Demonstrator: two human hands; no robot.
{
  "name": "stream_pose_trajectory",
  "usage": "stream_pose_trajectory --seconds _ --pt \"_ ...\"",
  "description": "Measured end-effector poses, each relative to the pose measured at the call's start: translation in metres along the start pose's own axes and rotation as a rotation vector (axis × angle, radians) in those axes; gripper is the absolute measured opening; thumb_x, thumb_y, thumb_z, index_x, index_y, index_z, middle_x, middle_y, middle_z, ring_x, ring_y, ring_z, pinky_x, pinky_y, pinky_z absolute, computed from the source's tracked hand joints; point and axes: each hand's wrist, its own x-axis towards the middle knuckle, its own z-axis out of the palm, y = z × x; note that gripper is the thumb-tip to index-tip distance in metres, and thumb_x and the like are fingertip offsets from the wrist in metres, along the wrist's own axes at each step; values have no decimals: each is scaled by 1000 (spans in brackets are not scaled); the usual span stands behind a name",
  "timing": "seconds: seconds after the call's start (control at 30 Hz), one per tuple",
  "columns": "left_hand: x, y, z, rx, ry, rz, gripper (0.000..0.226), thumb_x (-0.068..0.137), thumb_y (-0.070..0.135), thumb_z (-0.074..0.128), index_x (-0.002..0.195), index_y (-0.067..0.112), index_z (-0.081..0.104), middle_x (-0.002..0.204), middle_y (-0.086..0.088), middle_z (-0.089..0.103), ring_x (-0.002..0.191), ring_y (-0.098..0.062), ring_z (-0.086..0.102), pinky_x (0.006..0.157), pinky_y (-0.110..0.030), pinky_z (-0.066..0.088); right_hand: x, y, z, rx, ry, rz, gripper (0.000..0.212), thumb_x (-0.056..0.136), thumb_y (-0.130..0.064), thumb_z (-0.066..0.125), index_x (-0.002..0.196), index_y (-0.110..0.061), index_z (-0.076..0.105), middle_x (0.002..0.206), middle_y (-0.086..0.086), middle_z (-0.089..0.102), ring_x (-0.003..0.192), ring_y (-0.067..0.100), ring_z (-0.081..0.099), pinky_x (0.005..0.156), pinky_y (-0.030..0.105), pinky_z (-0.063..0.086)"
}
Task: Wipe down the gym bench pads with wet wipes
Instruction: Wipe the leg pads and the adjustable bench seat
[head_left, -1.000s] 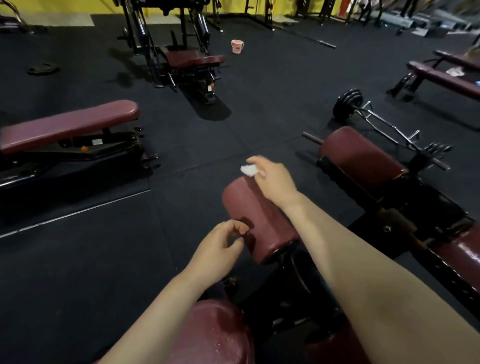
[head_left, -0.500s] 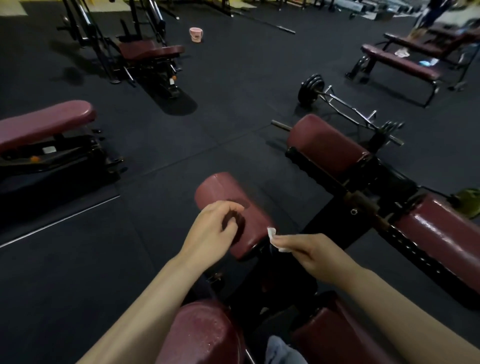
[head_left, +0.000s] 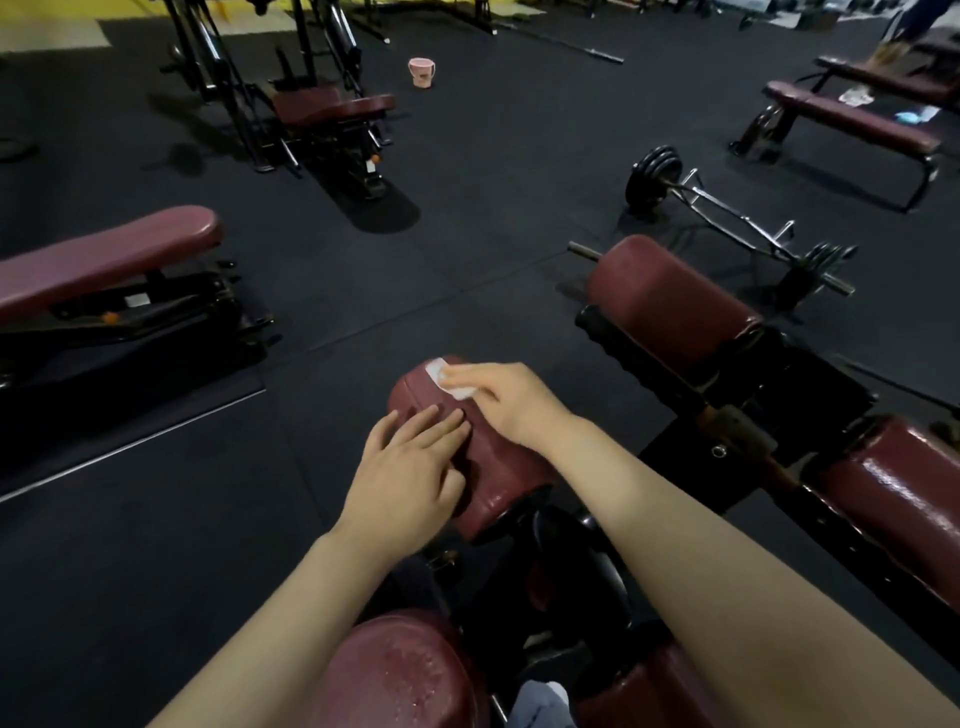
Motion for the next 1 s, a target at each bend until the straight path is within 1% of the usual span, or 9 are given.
stream_pose_trajectory --seconds 0.13,0.2,0.37,0.47,0.53,0.67,0.8,0.87,1.0 --pt "-12 -2 10 -55 -1 -52 76 81 41 13 154 30 30 161 16 21 151 -7 12 123 -34 -1 -99 9 -13 -22 -52 -191 47 92 7 46 132 -13 61 141 -5 55 128 8 53 107 29 43" --pt "-14 2 16 -82 16 -72 76 81 40 14 155 29 28 161 16 19 151 -6 11 122 -32 -1 -129 17 -20 -95 -33 -245 45 90 1 45 130 -12 62 140 -3 55 131 6 50 109 29 42" --pt "-26 -2 26 -162 65 -118 76 81 39 14 155 31 25 159 22 11 148 2 4 118 -22 -7 -52 9 -4 -253 -28 -264 44 93 -11 41 132 -19 61 136 -4 59 129 9 51 109 30 41" --pt "-36 -9 34 -210 50 -141 76 80 39 15 156 33 20 159 25 6 144 8 -3 116 -19 -8 23 0 9 -250 -39 -179 41 96 -3 44 130 -16 63 138 0 57 133 13 48 113 31 34" --pt "-43 -9 42 -259 14 -165 76 82 37 20 157 33 13 160 24 0 147 6 -3 118 -21 -4 41 -4 16 -260 -41 -178 42 95 0 45 128 -15 64 136 1 59 132 14 48 112 35 36" --pt "-46 -13 40 -311 -3 -167 74 84 31 29 157 33 14 160 25 2 148 5 -2 123 -28 3 -29 5 11 -226 -69 -217 48 94 -1 48 135 -23 59 138 -7 57 134 8 45 112 31 36" --pt "-33 -18 28 -369 63 -159 75 80 43 15 153 31 30 153 28 18 142 12 1 119 -22 4 -132 17 -12 -103 -45 -221 56 89 7 47 136 -20 57 140 -12 54 134 5 45 111 26 37" --pt "-29 -20 27 -382 92 -143 74 81 43 15 153 30 30 153 27 20 143 11 2 121 -27 9 -123 18 -11 -123 -28 -233 54 88 6 47 134 -20 59 139 -10 56 133 6 46 110 28 39" --pt "-29 -24 31 -281 55 -98 73 83 37 20 155 37 14 158 29 0 146 8 -11 120 -26 0 -12 2 12 -185 16 -207 40 94 -10 42 126 -15 66 135 1 60 130 13 51 112 34 38"
